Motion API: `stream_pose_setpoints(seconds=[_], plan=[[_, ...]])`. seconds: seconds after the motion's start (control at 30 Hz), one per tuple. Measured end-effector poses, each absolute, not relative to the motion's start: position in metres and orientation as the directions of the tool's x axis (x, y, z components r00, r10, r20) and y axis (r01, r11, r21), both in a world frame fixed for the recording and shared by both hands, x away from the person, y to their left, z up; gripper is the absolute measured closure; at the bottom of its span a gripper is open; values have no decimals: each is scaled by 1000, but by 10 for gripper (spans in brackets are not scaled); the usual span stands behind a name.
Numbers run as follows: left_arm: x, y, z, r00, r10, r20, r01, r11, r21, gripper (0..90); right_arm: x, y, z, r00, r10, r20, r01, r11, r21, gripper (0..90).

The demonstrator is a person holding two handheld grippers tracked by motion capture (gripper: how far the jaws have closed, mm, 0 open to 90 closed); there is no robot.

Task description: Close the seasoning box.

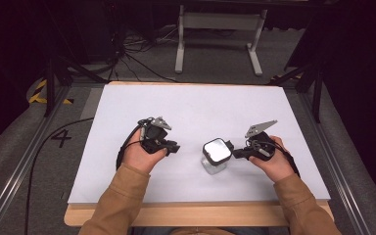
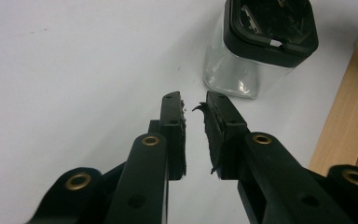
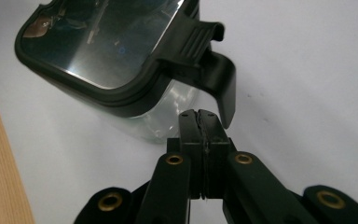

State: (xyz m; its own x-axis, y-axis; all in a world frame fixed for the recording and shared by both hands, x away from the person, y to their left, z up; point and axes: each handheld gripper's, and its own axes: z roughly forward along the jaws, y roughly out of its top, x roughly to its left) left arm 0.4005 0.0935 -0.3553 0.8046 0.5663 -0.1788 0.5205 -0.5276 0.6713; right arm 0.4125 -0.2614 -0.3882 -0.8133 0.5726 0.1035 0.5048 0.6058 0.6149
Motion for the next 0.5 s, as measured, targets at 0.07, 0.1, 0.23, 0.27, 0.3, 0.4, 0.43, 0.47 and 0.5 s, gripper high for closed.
stream_pose_setpoints(seconds=[0.07,0.1,0.23,0.27,0.3,0.4,0.43,0.47,0.5], plan=[[399,95,-355,802,570,-178,523,-526,671,774,415,-262,-388,-813,573,104,505,604,616,900],[398,96,-356,798,574,-185,528,-517,673,774,418,-263,-388,-811,575,110,511,602,613,900],[396,99,-356,797,577,-180,529,-522,669,774,421,-263,-388,-811,577,101,506,603,617,900],[396,99,-356,797,576,-181,529,-522,669,774,421,-263,-388,-804,586,97,510,597,620,900],[396,99,-357,799,574,-179,527,-527,667,774,422,-264,-387,-803,590,89,507,596,623,900],[395,97,-357,801,569,-183,527,-528,666,772,424,-264,-388,-792,607,65,497,580,645,900],[396,96,-357,807,564,-175,520,-538,663,772,425,-264,-388,-789,613,47,489,579,653,900],[395,95,-358,806,564,-180,523,-535,664,772,425,-264,-388,-786,617,39,485,577,657,900],[395,93,-359,807,562,-182,523,-535,664,771,426,-264,-389,-783,621,26,478,576,663,900]])
